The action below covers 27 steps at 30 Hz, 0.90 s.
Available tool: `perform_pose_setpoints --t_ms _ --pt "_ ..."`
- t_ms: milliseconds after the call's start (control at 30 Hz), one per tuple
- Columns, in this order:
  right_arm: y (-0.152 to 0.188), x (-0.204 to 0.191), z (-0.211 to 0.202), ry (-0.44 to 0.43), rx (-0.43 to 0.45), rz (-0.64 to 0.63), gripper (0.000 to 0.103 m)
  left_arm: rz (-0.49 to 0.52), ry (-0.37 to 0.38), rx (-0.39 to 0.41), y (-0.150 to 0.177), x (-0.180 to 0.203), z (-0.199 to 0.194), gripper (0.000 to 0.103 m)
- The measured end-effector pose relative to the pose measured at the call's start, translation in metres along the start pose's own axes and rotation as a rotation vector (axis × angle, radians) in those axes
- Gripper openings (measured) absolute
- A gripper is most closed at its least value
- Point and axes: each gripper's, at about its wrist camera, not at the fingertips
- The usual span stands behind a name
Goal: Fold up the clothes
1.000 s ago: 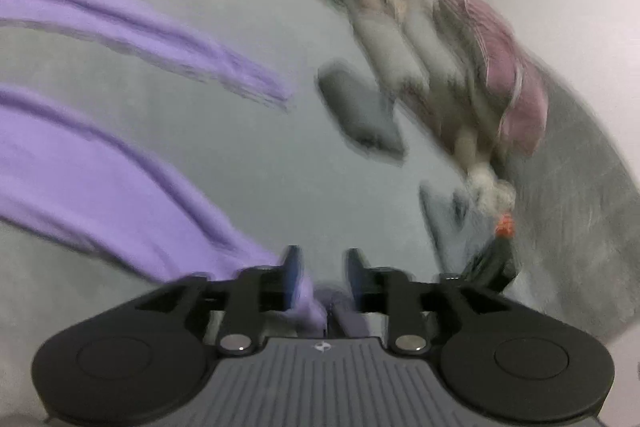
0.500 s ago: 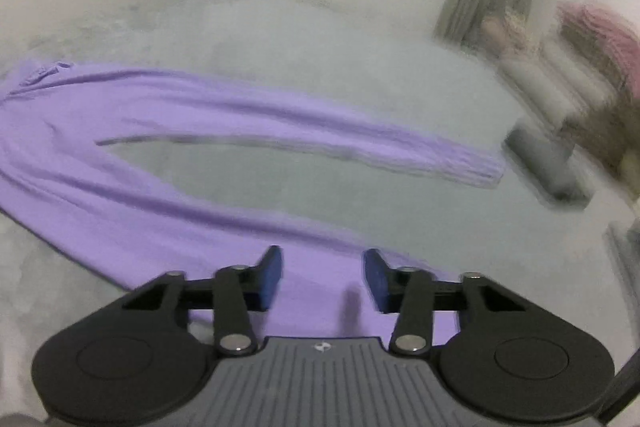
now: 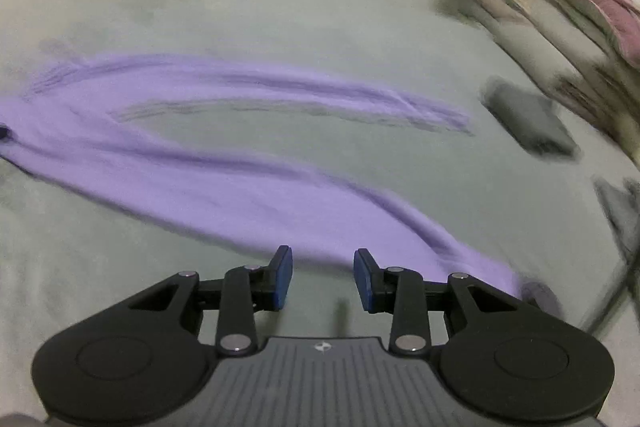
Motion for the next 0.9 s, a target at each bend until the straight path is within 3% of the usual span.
perform_pose_setpoints --t_ms 100,200,267,367,433,567,633,700,767,900 --pt "-0.021 -0.023 0.021 -0.131 0.02 -0.053 0.033 0.008 -0.022 -0.019 0.003 0.0 0.009 0.076" --pt "-0.037 -0.035 0.057 -0.17 -0.048 -0.03 0.033 -0.013 -0.028 -0.027 0.004 -0.006 0.011 0.074" --pt "-0.04 -0.038 0.069 -0.177 -0.089 -0.02 0.033 -0.028 -0.034 -0.032 0.003 -0.008 0.009 0.063" --pt "-0.032 -0.043 0.057 -0.175 -0.158 -0.08 0.034 -0.011 -0.049 -0.036 0.004 -0.007 0.006 0.051" --pt "-0.02 -0.047 0.041 -0.169 -0.185 -0.177 0.034 -0.016 -0.04 -0.034 0.003 -0.007 0.004 0.049" --pt "-0.001 -0.042 0.022 -0.178 -0.214 -0.232 0.033 -0.032 -0.015 -0.019 0.0 -0.01 -0.002 0.049" --pt "0.0 -0.042 0.013 -0.182 -0.187 -0.253 0.033 -0.037 0.0 -0.009 -0.001 -0.01 -0.004 0.05" --pt "-0.012 -0.045 0.008 -0.206 -0.104 -0.246 0.033 -0.046 0.007 -0.006 -0.002 -0.01 -0.002 0.052" --pt "-0.028 -0.052 0.011 -0.275 -0.026 -0.224 0.033 -0.052 0.002 -0.008 -0.002 -0.011 0.0 0.052" --pt "-0.046 -0.076 0.048 -0.324 -0.041 -0.282 0.033 -0.075 -0.013 -0.013 -0.001 -0.019 0.003 0.052"
Point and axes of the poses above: each gripper's, at about its wrist camera, not at the fingertips, and z roughly the way its jaws point, x to its right, y to its underside, and after that the axes turned 3 degrees about y, right-handed
